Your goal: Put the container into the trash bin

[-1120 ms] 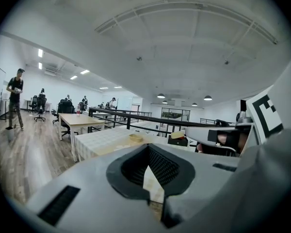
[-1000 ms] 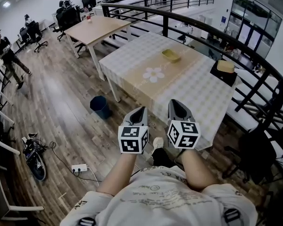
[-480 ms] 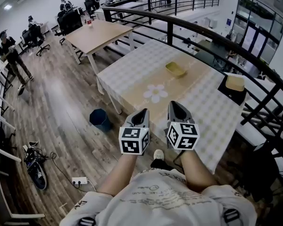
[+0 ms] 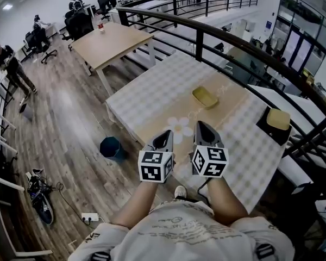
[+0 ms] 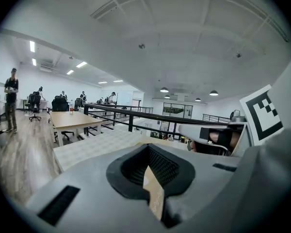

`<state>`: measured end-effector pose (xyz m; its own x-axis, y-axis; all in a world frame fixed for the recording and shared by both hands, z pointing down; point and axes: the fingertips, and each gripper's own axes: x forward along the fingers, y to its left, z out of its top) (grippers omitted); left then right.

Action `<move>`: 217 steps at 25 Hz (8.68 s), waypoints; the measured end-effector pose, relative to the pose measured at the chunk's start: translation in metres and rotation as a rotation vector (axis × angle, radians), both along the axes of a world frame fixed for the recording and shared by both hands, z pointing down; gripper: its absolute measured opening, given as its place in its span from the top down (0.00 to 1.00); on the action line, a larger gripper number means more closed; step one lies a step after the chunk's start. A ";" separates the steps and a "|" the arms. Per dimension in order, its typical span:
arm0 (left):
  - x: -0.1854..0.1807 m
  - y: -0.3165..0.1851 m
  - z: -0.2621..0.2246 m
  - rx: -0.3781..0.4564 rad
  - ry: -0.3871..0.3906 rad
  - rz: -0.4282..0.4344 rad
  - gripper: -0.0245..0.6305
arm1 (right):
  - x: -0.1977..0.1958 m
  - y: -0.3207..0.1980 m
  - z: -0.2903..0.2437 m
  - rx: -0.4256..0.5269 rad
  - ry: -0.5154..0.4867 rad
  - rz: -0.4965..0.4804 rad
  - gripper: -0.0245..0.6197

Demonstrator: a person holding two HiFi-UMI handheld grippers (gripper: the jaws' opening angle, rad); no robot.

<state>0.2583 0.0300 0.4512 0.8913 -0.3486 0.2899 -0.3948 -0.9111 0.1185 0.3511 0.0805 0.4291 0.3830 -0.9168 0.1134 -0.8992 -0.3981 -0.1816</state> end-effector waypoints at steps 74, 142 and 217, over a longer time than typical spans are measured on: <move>0.084 -0.134 0.070 -0.172 -0.097 0.051 0.95 | 0.206 -0.158 0.179 -1.051 0.508 -0.202 0.94; -0.381 -0.300 0.063 -0.173 0.046 -0.740 0.95 | -0.388 -0.372 0.144 -0.799 0.863 -1.202 0.94; -0.495 -0.488 0.326 -0.653 -0.195 -0.929 0.95 | -0.453 -0.631 0.560 -1.118 0.354 -1.174 0.96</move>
<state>-0.2363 -0.4585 0.7770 0.2890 -0.5801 0.7616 -0.9452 -0.0465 0.3232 -0.1020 -0.5501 0.9887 -0.2644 -0.2366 0.9350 -0.7157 0.6979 -0.0258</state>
